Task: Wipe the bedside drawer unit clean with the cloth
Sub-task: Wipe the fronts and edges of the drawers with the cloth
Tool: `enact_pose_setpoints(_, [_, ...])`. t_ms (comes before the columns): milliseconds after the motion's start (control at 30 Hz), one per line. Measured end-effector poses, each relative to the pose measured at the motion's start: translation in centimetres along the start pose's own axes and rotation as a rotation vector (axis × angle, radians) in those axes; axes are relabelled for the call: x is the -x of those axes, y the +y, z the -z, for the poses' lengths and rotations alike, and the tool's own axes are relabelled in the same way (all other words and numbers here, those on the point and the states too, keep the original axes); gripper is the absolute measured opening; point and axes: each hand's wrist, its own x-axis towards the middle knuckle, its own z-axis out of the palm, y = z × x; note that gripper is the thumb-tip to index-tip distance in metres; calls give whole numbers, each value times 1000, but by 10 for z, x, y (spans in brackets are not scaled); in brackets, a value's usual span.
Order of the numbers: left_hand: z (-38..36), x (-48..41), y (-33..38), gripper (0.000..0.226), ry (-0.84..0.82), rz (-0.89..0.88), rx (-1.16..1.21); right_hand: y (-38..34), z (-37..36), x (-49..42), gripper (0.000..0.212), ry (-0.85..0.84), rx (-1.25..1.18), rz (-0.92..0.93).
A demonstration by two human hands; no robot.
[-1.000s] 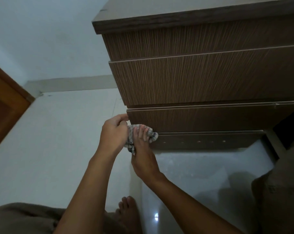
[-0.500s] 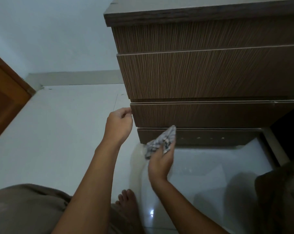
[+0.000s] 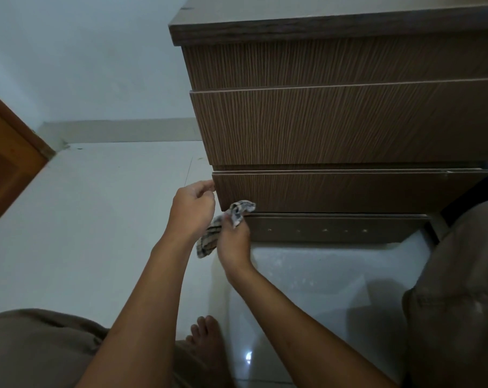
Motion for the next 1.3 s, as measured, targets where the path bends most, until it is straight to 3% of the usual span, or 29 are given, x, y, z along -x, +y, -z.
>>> enact_pose_setpoints(167, [0, -7, -7, 39, 5, -1, 31, -12, 15, -10, 24, -413, 226, 96])
enact_pose_setpoints(267, [-1, -9, -10, 37, 33, 2, 82, -20, 33, -17, 24, -473, 263, 62])
enact_pose_setpoints(433, [-17, -8, -23, 33, 118, 101, 186, 4, 68, -22, 28, -260, 83, -157])
enact_pose_setpoints(567, [-44, -3, -49, 33, 120, 255, 223, 17, 104, -16, 29, -206, -82, -230])
enact_pose_setpoints(633, [-60, 2, -58, 40, 110, 341, 213, 18, 125, -14, 34, -150, -14, -154])
enact_pose_setpoints(700, [-75, 6, -65, 46, 93, 407, 232, 13, 148, -11, 26, -84, 143, -25])
enact_pose_setpoints(800, [-94, 8, -70, 49, 80, 413, 264, 1, 188, -8, 27, 35, 342, 189])
enact_pose_setpoints(1067, [-119, -6, -60, 37, 272, 539, 505, -8, 273, 4, 55, 644, 626, 388])
enact_pose_setpoints(1300, [-130, -15, -69, 26, 337, 551, 540, -13, 311, -5, 58, 751, 780, 492])
